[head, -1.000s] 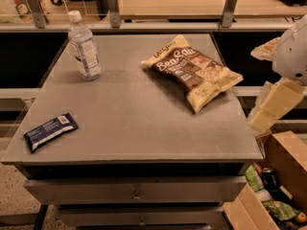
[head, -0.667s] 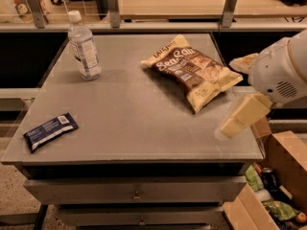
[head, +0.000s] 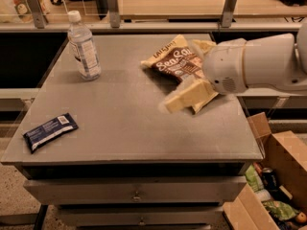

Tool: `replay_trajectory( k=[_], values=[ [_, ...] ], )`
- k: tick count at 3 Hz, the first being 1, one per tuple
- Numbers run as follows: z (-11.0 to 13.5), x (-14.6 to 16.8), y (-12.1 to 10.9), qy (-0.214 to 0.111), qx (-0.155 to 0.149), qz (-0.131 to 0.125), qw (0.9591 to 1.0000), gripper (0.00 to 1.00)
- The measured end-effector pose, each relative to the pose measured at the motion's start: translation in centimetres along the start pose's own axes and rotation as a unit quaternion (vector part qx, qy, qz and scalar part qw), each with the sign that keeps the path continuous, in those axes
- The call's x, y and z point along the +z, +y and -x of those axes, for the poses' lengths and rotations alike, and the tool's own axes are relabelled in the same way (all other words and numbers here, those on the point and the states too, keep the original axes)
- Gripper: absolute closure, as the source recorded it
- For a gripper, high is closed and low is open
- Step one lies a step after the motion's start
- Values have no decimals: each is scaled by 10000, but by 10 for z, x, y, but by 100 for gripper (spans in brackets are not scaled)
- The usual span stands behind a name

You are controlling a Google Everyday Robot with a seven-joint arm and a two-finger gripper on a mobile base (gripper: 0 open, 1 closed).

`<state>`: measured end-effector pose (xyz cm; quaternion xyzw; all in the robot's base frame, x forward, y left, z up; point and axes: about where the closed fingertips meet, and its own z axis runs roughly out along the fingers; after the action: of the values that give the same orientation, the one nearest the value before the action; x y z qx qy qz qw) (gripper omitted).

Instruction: Move blue plastic bottle near rxbar blueberry

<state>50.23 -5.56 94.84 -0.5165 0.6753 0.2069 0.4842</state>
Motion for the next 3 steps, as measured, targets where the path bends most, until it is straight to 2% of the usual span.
replay_trajectory(
  k=[1, 2, 3],
  values=[
    [60, 38, -17, -990, -129, -218, 9948, 0],
    [59, 38, -17, -981, -130, -208, 9949, 0],
    [55, 63, -21, -886, -94, -186, 9958, 0]
  ],
)
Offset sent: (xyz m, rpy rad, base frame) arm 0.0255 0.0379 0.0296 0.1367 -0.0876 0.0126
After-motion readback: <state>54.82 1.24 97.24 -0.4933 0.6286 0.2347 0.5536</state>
